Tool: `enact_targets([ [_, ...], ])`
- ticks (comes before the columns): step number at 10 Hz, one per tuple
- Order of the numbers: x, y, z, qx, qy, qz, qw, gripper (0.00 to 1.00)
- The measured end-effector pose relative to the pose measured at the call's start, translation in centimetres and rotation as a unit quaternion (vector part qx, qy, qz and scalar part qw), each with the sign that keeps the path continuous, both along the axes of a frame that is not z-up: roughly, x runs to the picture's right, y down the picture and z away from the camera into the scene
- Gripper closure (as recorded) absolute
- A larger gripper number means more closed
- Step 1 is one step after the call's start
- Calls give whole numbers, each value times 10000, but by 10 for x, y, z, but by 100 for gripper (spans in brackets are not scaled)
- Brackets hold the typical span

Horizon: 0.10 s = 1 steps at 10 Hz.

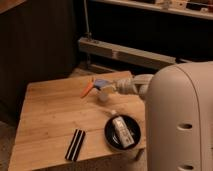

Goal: Place the white sponge in the ceramic cup

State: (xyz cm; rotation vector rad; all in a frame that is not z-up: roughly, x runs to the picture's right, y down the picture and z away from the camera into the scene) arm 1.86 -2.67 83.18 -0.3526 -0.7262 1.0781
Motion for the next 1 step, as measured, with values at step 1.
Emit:
enact_targets([
  [1, 1, 0, 0, -2, 3, 2, 10000, 34],
])
